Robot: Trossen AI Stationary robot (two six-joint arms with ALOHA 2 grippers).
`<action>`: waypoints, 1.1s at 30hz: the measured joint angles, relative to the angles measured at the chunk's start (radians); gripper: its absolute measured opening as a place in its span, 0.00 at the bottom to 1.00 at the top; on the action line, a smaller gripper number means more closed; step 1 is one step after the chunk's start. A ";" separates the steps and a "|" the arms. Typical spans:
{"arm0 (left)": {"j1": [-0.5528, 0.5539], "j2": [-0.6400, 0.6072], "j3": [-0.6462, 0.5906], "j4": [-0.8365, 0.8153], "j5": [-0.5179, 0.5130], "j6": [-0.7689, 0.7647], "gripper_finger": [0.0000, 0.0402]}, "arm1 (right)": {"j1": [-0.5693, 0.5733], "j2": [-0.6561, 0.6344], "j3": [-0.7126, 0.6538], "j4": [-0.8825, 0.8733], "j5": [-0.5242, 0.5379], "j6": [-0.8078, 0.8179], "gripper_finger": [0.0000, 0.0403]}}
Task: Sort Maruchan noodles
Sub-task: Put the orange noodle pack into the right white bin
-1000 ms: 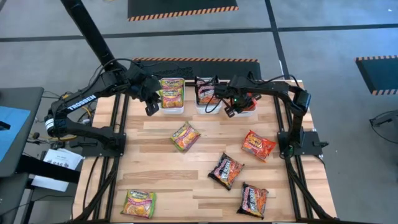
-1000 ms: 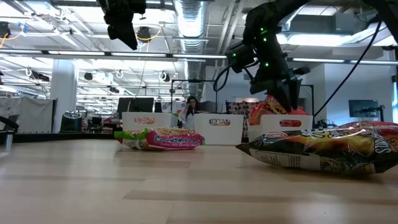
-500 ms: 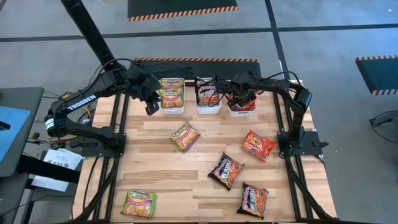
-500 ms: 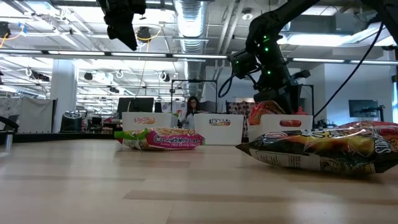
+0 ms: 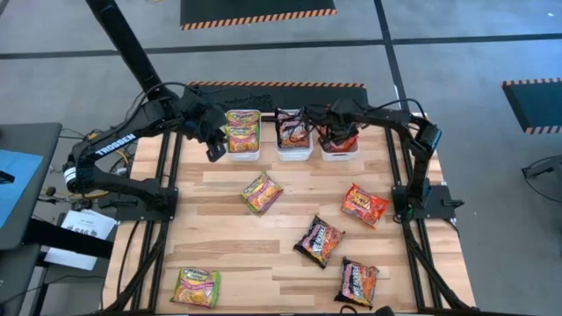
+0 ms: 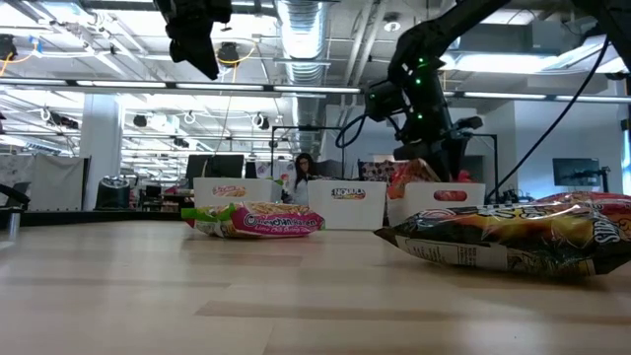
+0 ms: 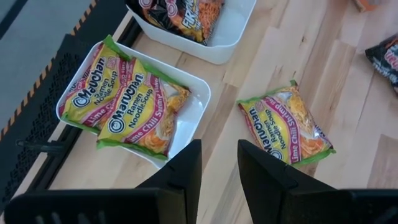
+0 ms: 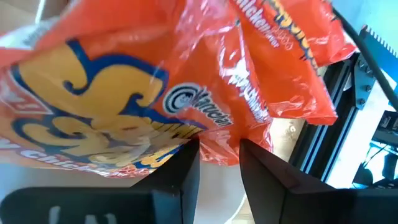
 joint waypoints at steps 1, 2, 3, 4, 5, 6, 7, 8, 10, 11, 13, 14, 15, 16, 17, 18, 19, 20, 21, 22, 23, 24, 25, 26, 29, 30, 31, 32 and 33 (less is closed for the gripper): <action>0.000 0.000 0.000 0.005 0.000 -0.007 0.23 | 0.000 0.000 0.007 -0.007 0.003 0.000 0.34; 0.000 0.000 0.000 0.011 0.000 -0.013 0.23 | 0.002 0.000 0.016 -0.019 0.006 0.000 0.34; 0.000 0.000 0.000 0.015 0.000 -0.013 0.23 | 0.003 0.000 0.025 -0.032 0.008 -0.003 0.34; 0.000 0.000 0.000 0.017 0.000 -0.013 0.23 | 0.003 0.000 0.036 -0.047 0.008 -0.003 0.34; 0.000 0.000 0.000 0.017 0.000 -0.013 0.23 | 0.004 0.000 0.047 -0.064 0.008 -0.003 0.34; 0.000 0.000 0.000 0.016 0.000 -0.013 0.23 | 0.007 0.000 0.058 -0.080 0.008 -0.002 0.34; 0.000 0.000 0.000 0.017 0.000 -0.013 0.23 | 0.010 0.000 0.071 -0.096 0.006 -0.003 0.34; 0.000 0.000 0.000 0.016 0.000 -0.013 0.23 | 0.015 0.000 0.085 -0.111 0.003 -0.002 0.34; 0.000 0.000 0.000 0.016 0.000 -0.013 0.23 | 0.034 0.000 0.115 -0.126 -0.001 -0.003 0.34; 0.000 0.000 0.000 0.017 0.000 -0.013 0.23 | 0.046 0.000 0.132 -0.130 -0.003 -0.007 0.34; 0.000 0.000 0.000 0.017 -0.004 -0.013 0.23 | 0.074 0.000 0.164 -0.124 -0.016 -0.041 0.34; 0.000 0.000 0.000 0.017 -0.010 -0.013 0.23 | 0.088 0.000 0.179 -0.113 -0.031 -0.057 0.34; 0.000 0.000 0.000 0.017 -0.018 -0.015 0.23 | 0.101 0.000 0.192 -0.094 -0.049 -0.077 0.34; 0.000 0.000 0.000 0.017 -0.026 -0.020 0.23 | 0.114 0.000 0.201 -0.069 -0.062 -0.098 0.34; 0.000 0.000 0.000 0.017 -0.029 -0.024 0.23 | 0.125 0.000 0.206 -0.038 -0.066 -0.118 0.34; 0.000 0.000 0.000 0.016 -0.035 -0.030 0.23 | 0.134 0.000 0.206 -0.005 -0.068 -0.139 0.34; 0.000 0.000 0.000 0.017 -0.042 -0.035 0.23 | 0.139 0.000 0.206 0.021 -0.075 -0.160 0.34; 0.000 0.000 0.000 0.017 -0.048 -0.039 0.23 | 0.140 0.000 0.206 0.044 -0.088 -0.180 0.34; 0.000 0.000 0.000 0.016 -0.051 -0.044 0.23 | 0.139 0.000 0.206 0.065 -0.106 -0.198 0.34; 0.000 0.000 0.000 0.016 -0.052 -0.049 0.23 | 0.138 0.000 0.206 0.084 -0.119 -0.207 0.34; 0.000 0.000 0.000 0.016 -0.052 -0.054 0.23 | 0.136 0.001 0.203 0.106 -0.132 -0.210 0.34; 0.000 0.000 0.000 0.016 -0.052 -0.058 0.23 | 0.133 0.001 0.199 0.127 -0.138 -0.214 0.34; 0.000 0.000 0.000 0.016 -0.052 -0.058 0.23 | 0.129 0.002 0.198 0.137 -0.150 -0.222 0.34; 0.000 0.000 0.000 0.016 -0.052 -0.058 0.23 | 0.123 0.003 0.198 0.143 -0.159 -0.234 0.34; 0.000 0.000 0.000 0.016 -0.052 -0.062 0.23 | 0.106 0.003 0.198 0.154 -0.196 -0.254 0.34; 0.000 0.000 0.000 0.016 -0.052 -0.062 0.23 | 0.102 0.003 0.198 0.157 -0.214 -0.257 0.34; 0.000 0.000 0.000 0.016 -0.052 -0.062 0.23 | 0.097 0.003 0.198 0.161 -0.230 -0.258 0.34; 0.000 0.000 0.000 0.016 -0.052 -0.062 0.23 | 0.094 0.003 0.198 0.165 -0.241 -0.260 0.34; 0.000 0.000 0.000 0.016 -0.052 -0.063 0.23 | 0.091 0.003 0.198 0.167 -0.244 -0.261 0.34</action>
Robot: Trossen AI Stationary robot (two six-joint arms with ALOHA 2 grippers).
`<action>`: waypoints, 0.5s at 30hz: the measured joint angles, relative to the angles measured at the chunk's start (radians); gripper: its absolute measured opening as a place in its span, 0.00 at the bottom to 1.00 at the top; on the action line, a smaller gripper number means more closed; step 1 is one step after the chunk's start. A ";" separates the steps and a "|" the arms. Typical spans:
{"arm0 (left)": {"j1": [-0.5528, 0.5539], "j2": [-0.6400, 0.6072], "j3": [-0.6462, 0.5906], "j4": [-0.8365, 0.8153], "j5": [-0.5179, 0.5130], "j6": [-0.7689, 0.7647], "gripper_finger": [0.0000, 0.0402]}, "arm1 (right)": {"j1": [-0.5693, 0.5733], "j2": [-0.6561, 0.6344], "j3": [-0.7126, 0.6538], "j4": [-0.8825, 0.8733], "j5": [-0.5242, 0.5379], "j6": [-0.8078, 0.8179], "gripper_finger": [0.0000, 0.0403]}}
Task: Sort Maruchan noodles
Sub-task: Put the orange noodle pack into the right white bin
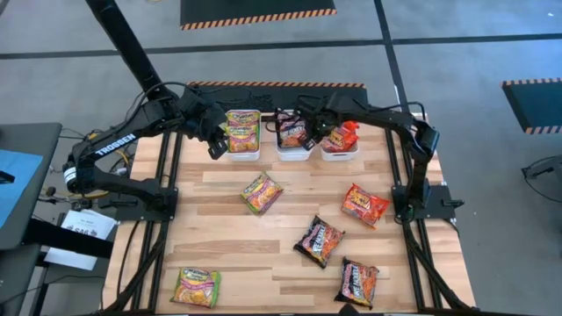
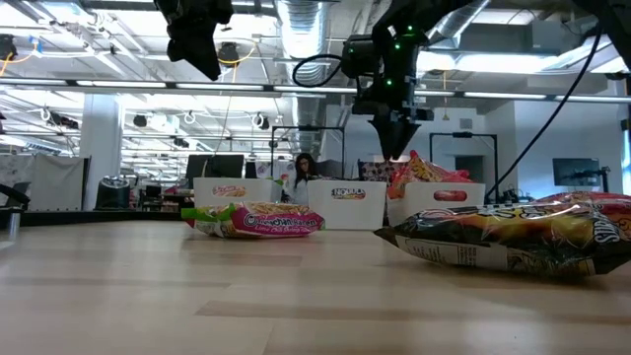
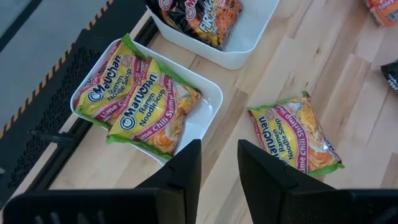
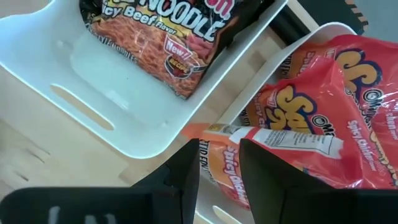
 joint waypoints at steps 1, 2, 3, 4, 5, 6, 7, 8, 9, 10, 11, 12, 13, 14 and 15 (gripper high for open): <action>0.000 0.000 0.000 0.000 0.000 0.000 0.23 | -0.003 0.000 0.000 -0.001 -0.002 -0.001 0.34; 0.000 0.000 0.000 -0.001 0.000 -0.003 0.23 | -0.007 0.000 0.000 -0.002 -0.002 -0.004 0.34; 0.000 0.000 0.000 -0.002 0.000 -0.005 0.23 | -0.011 0.000 0.000 -0.002 -0.002 -0.004 0.34; 0.000 0.000 0.000 -0.002 0.000 -0.006 0.23 | -0.014 0.000 0.000 -0.002 -0.004 -0.004 0.34; 0.000 0.000 0.000 -0.003 0.000 -0.006 0.23 | -0.019 0.000 0.000 -0.002 -0.005 -0.004 0.34; 0.000 0.000 0.000 -0.003 0.000 -0.006 0.23 | -0.020 0.006 0.000 0.001 -0.004 -0.003 0.34; 0.000 0.000 0.000 -0.003 0.000 -0.006 0.23 | -0.020 0.013 0.000 0.000 -0.004 -0.002 0.34; 0.000 0.000 0.000 -0.003 0.000 -0.006 0.23 | -0.026 0.018 -0.001 -0.007 -0.006 -0.001 0.34; 0.000 0.000 0.000 -0.003 0.000 -0.005 0.23 | -0.031 0.021 -0.003 -0.016 -0.010 -0.001 0.34; 0.000 0.000 0.000 -0.003 0.000 -0.002 0.23 | -0.032 0.027 -0.002 -0.018 -0.012 -0.003 0.34; 0.000 0.000 0.000 -0.003 0.000 0.001 0.23 | -0.031 0.040 0.002 -0.015 -0.012 -0.003 0.34; 0.000 0.000 0.000 -0.003 0.000 0.003 0.23 | -0.031 0.049 0.002 -0.014 -0.015 -0.002 0.34; 0.000 0.000 0.000 -0.003 0.000 0.006 0.23 | -0.033 0.058 -0.003 -0.023 -0.018 -0.001 0.34; 0.000 0.000 0.000 -0.003 0.000 0.006 0.23 | -0.031 0.066 -0.004 -0.028 -0.025 0.000 0.34; 0.000 0.000 0.000 -0.003 0.000 0.006 0.23 | -0.022 0.071 -0.002 -0.022 -0.023 0.001 0.34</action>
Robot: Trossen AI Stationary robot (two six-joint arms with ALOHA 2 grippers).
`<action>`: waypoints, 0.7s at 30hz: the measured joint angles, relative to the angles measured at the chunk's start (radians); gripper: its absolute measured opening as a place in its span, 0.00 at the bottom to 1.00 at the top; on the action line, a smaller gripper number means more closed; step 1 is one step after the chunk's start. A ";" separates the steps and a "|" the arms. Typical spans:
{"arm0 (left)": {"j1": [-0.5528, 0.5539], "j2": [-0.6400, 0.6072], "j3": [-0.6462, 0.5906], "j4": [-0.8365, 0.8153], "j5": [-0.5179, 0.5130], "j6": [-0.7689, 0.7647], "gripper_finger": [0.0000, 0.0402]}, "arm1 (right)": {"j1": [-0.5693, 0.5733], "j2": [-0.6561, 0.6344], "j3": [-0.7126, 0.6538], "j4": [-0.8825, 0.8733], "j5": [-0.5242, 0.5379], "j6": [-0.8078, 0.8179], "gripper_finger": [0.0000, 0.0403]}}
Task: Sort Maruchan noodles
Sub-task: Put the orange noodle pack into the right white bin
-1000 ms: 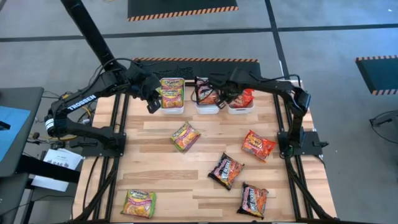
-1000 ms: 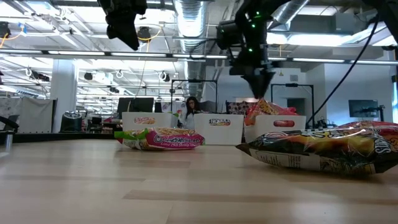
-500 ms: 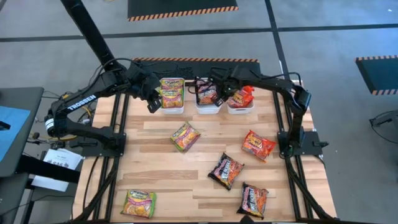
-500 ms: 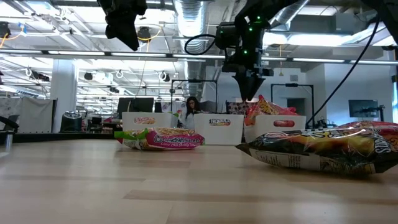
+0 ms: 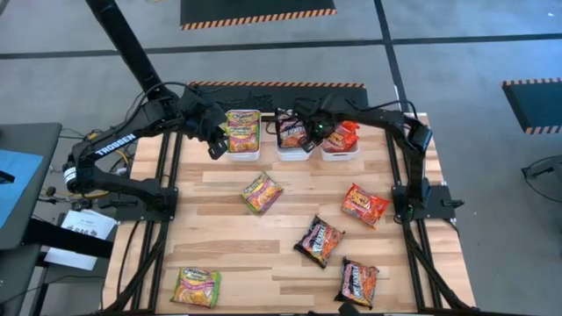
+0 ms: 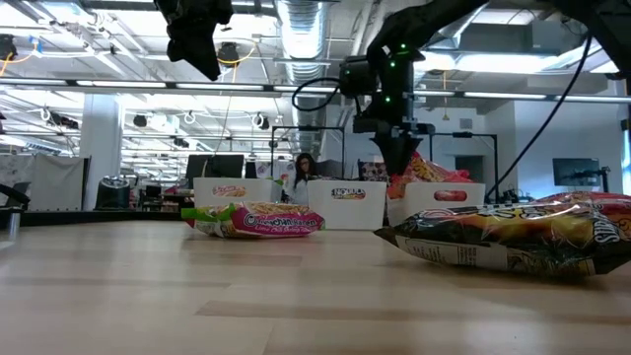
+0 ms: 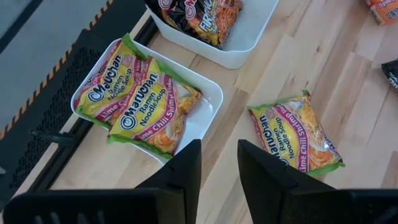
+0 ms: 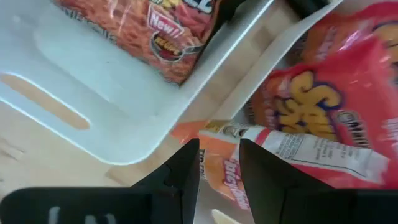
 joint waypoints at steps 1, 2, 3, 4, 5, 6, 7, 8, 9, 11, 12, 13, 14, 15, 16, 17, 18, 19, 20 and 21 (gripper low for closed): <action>0.000 0.000 0.000 0.000 0.000 0.001 0.23 | 0.006 0.003 0.002 0.006 0.000 0.005 0.34; 0.000 0.000 0.000 0.000 0.000 0.001 0.23 | 0.008 0.004 0.002 0.006 -0.001 0.006 0.34; 0.000 0.000 0.000 0.000 0.000 0.002 0.23 | 0.009 0.005 0.001 0.007 -0.002 0.006 0.34; 0.000 0.000 0.000 0.000 0.000 0.002 0.23 | 0.014 0.008 0.001 0.009 -0.002 0.005 0.34; 0.000 0.000 0.000 0.000 0.000 0.002 0.23 | 0.019 0.010 0.002 0.006 -0.002 0.005 0.34; 0.000 0.000 0.000 0.000 0.000 0.002 0.23 | 0.022 0.012 0.002 -0.002 -0.003 0.006 0.34; 0.000 0.000 0.000 0.000 0.000 0.002 0.23 | 0.022 0.013 0.001 -0.013 -0.003 0.005 0.34; 0.000 0.000 0.000 0.000 0.000 0.002 0.23 | 0.022 0.013 0.001 -0.023 -0.003 0.006 0.34; 0.000 0.000 0.000 0.000 0.000 0.002 0.23 | 0.022 0.012 0.001 -0.029 -0.003 0.008 0.34; 0.000 0.000 0.000 0.000 0.000 0.002 0.23 | 0.018 0.012 0.001 -0.039 -0.003 0.018 0.34; 0.000 0.000 0.000 0.000 0.000 0.002 0.23 | 0.014 0.012 0.001 -0.041 -0.003 0.025 0.34; 0.000 0.000 0.000 0.000 0.000 0.002 0.23 | 0.010 0.012 0.001 -0.042 -0.003 0.031 0.34; 0.000 0.000 0.000 0.000 0.000 0.002 0.23 | 0.005 0.012 0.001 -0.042 -0.003 0.033 0.34; 0.000 0.000 0.000 0.000 0.000 0.002 0.23 | 0.001 0.012 0.001 -0.042 -0.003 0.033 0.34; 0.000 0.000 0.000 0.000 0.000 0.002 0.23 | -0.003 0.016 0.001 -0.038 -0.003 0.033 0.34; 0.000 0.000 0.000 0.000 0.000 0.002 0.23 | -0.004 0.022 0.003 -0.033 -0.003 0.034 0.34; 0.000 0.000 0.000 0.000 0.000 0.002 0.23 | -0.004 0.027 0.003 -0.032 -0.003 0.035 0.34; 0.000 0.000 0.000 0.000 0.000 0.001 0.23 | -0.004 0.029 0.002 -0.036 -0.002 0.035 0.34; 0.000 0.000 0.000 0.000 0.000 0.002 0.23 | -0.006 0.029 0.001 -0.037 -0.003 0.035 0.34; 0.000 0.000 0.000 0.000 0.000 0.001 0.23 | -0.009 0.028 0.002 -0.035 -0.003 0.032 0.34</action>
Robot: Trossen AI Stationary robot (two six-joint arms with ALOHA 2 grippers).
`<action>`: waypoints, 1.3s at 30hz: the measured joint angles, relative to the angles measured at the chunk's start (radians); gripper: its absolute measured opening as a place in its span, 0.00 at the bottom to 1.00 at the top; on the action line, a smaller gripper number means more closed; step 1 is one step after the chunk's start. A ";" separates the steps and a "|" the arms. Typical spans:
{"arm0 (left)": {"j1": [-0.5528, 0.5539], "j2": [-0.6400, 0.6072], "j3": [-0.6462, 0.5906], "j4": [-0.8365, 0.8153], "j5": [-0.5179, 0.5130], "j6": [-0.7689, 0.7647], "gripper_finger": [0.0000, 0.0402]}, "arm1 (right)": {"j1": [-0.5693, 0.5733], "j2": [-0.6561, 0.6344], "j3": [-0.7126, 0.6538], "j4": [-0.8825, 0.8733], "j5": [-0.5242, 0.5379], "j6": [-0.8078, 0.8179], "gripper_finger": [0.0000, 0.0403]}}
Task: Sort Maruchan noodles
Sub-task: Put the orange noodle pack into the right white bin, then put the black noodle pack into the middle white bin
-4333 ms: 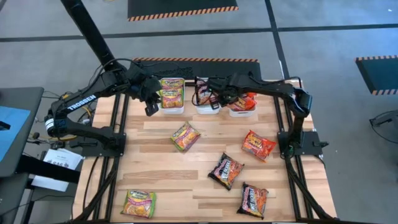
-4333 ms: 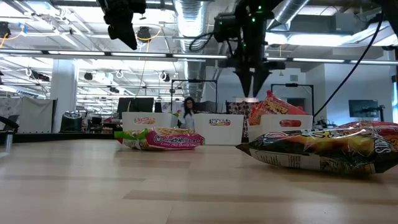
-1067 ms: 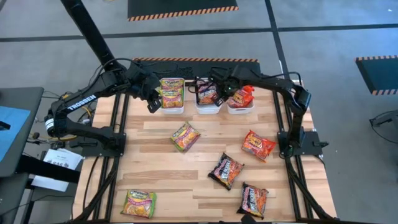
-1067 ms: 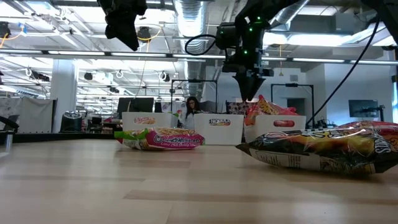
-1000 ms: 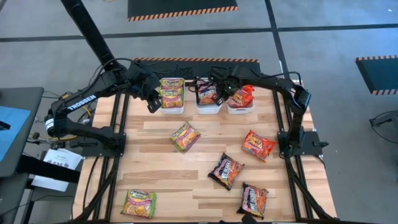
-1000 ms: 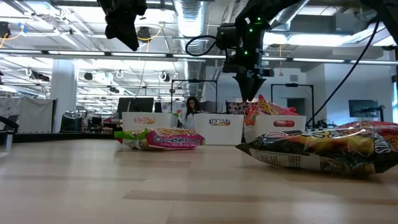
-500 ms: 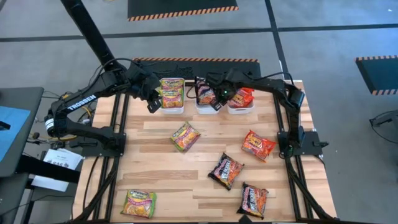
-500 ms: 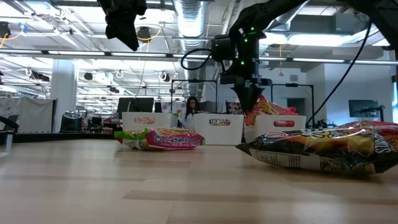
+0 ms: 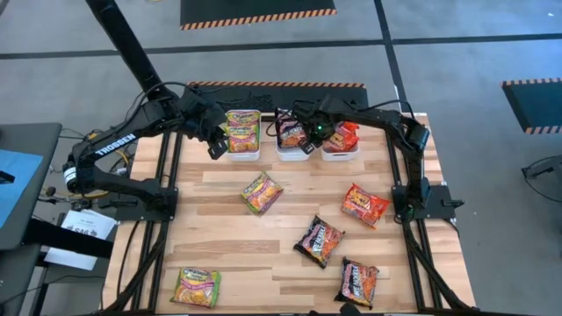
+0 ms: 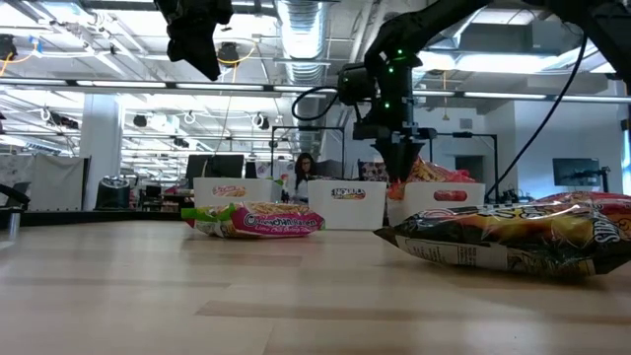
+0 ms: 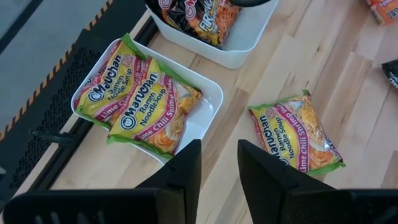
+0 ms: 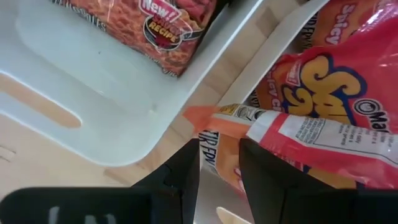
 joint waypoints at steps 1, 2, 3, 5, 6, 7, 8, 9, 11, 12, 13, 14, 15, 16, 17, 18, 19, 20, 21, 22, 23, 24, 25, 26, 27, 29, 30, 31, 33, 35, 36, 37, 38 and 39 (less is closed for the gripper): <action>0.000 0.000 0.000 0.000 0.000 0.000 0.23 | 0.003 0.000 0.000 0.004 -0.001 -0.010 0.34; 0.000 0.000 0.000 0.000 0.000 0.000 0.23 | 0.007 -0.001 0.000 0.008 0.000 -0.021 0.34; 0.000 0.000 0.000 0.000 0.000 0.000 0.23 | 0.010 -0.007 -0.001 0.006 -0.001 -0.028 0.34; 0.000 0.000 0.000 0.000 0.000 0.000 0.23 | 0.014 -0.033 -0.001 0.002 0.000 -0.030 0.34; 0.000 0.000 0.000 0.000 0.000 -0.001 0.23 | 0.016 -0.050 0.001 0.000 -0.001 -0.028 0.34; 0.000 0.000 0.000 0.000 0.000 -0.001 0.23 | 0.019 -0.065 0.001 -0.004 -0.001 -0.024 0.34; 0.000 0.000 0.000 0.000 0.000 -0.001 0.23 | 0.025 -0.077 0.001 -0.006 -0.002 -0.021 0.34; 0.000 0.000 0.000 0.000 0.000 -0.002 0.23 | 0.031 -0.091 0.001 -0.009 -0.002 -0.021 0.34; 0.000 0.000 0.000 0.000 0.001 -0.005 0.23 | 0.044 -0.122 0.000 -0.010 -0.012 -0.022 0.34; 0.000 0.000 0.000 0.000 0.000 -0.011 0.23 | 0.051 -0.139 0.000 -0.012 -0.022 -0.022 0.34; 0.000 0.000 0.000 0.000 0.000 -0.018 0.23 | 0.058 -0.153 0.001 -0.017 -0.038 -0.023 0.34; 0.000 0.000 0.000 0.000 0.001 -0.025 0.23 | 0.066 -0.166 0.001 -0.025 -0.056 -0.026 0.34; 0.000 0.000 0.000 0.000 0.001 -0.035 0.23 | 0.075 -0.176 0.001 -0.033 -0.075 -0.031 0.34; 0.000 0.000 0.000 0.000 0.004 -0.045 0.23 | 0.084 -0.185 0.001 -0.039 -0.094 -0.036 0.34; 0.000 0.000 0.000 0.000 0.011 -0.051 0.23 | 0.092 -0.193 0.001 -0.046 -0.112 -0.045 0.34; 0.000 0.000 0.000 0.000 0.020 -0.057 0.23 | 0.101 -0.201 0.001 -0.053 -0.131 -0.055 0.34; 0.000 0.000 0.000 0.000 0.032 -0.063 0.23 | 0.111 -0.209 0.001 -0.064 -0.152 -0.065 0.34; 0.000 0.000 0.000 0.000 0.043 -0.068 0.23 | 0.122 -0.216 0.001 -0.074 -0.168 -0.077 0.34; 0.000 0.000 0.000 0.000 0.056 -0.073 0.23 | 0.133 -0.221 0.001 -0.084 -0.184 -0.085 0.34; 0.000 0.000 0.000 -0.001 0.070 -0.078 0.23 | 0.146 -0.227 0.001 -0.096 -0.197 -0.095 0.34; 0.000 0.000 0.000 -0.005 0.086 -0.086 0.23 | 0.160 -0.233 0.001 -0.102 -0.208 -0.102 0.34; 0.000 0.000 0.000 -0.011 0.101 -0.091 0.23 | 0.175 -0.238 0.001 -0.105 -0.215 -0.105 0.34; 0.000 0.000 0.000 -0.021 0.118 -0.098 0.23 | 0.190 -0.243 0.001 -0.108 -0.218 -0.105 0.34; -0.003 0.000 0.000 -0.031 0.133 -0.101 0.23 | 0.204 -0.248 0.001 -0.113 -0.221 -0.106 0.34; -0.009 0.000 0.000 -0.041 0.143 -0.107 0.23 | 0.219 -0.252 0.001 -0.114 -0.235 -0.107 0.34; -0.029 0.000 0.000 -0.068 0.148 -0.117 0.23 | 0.249 -0.260 0.001 -0.116 -0.268 -0.109 0.34; -0.044 0.000 0.000 -0.080 0.149 -0.118 0.23 | 0.265 -0.262 0.001 -0.118 -0.286 -0.111 0.34; -0.062 0.000 0.000 -0.087 0.151 -0.118 0.23 | 0.282 -0.265 0.001 -0.119 -0.300 -0.114 0.34; -0.103 0.000 0.000 -0.101 0.151 -0.119 0.23 | 0.319 -0.267 0.001 -0.125 -0.328 -0.138 0.34; -0.148 0.000 0.000 -0.101 0.151 -0.120 0.23 | 0.358 -0.267 0.001 -0.143 -0.346 -0.169 0.34; -0.173 0.000 0.000 -0.101 0.151 -0.127 0.23 | 0.377 -0.267 0.001 -0.152 -0.348 -0.180 0.34; -0.197 0.000 0.000 -0.102 0.151 -0.138 0.23 | 0.394 -0.267 0.001 -0.160 -0.352 -0.186 0.34; -0.221 0.000 0.000 -0.106 0.151 -0.150 0.23 | 0.413 -0.266 0.001 -0.167 -0.353 -0.186 0.34; -0.246 0.000 0.000 -0.110 0.151 -0.165 0.23 | 0.431 -0.266 0.001 -0.170 -0.359 -0.186 0.34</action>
